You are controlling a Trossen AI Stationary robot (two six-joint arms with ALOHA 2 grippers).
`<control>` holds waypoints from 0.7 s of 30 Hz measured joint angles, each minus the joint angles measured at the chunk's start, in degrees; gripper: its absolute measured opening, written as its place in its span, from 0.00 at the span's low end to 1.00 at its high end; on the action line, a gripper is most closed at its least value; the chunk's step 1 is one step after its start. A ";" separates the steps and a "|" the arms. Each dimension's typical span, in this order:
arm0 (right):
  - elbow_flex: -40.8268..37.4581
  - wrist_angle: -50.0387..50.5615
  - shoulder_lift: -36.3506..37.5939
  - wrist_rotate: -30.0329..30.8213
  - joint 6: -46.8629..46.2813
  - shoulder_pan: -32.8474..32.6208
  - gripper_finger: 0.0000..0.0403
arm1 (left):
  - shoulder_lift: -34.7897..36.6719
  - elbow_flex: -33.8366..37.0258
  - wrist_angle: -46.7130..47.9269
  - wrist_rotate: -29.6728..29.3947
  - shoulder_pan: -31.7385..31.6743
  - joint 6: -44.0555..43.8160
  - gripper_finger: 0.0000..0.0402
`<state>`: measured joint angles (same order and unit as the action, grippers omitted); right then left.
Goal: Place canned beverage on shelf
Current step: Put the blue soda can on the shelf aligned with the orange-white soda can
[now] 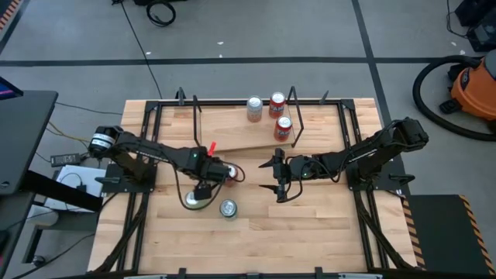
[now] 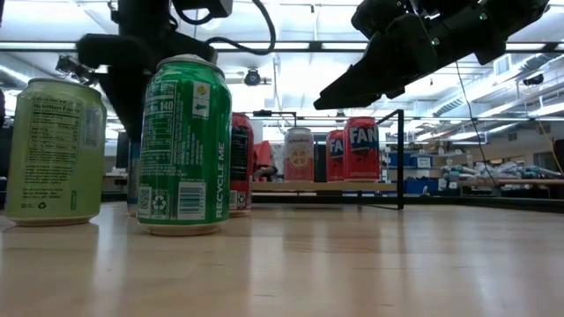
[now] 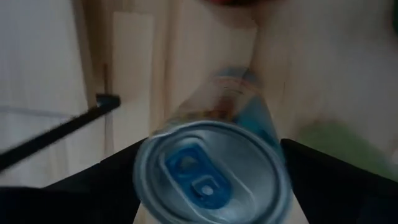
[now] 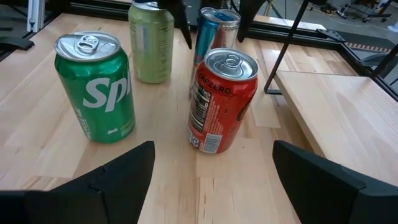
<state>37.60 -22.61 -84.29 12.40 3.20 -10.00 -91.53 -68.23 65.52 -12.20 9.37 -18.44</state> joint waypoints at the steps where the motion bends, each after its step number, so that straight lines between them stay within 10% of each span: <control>1: 0.00 0.00 0.01 0.00 0.00 0.00 0.84 | 0.00 0.00 -0.08 0.28 -0.33 -2.33 0.89; 12: 0.00 0.00 0.02 0.00 -0.02 0.00 0.84 | -0.04 0.00 -0.14 3.55 -2.81 -29.31 0.89; 21: 0.00 0.00 0.00 0.00 -0.04 0.00 0.84 | -0.28 0.00 -2.54 3.49 -2.83 -29.63 0.88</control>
<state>37.60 -22.61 -84.29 12.40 3.16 -10.00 -91.81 -68.23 62.98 -8.71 6.55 -48.07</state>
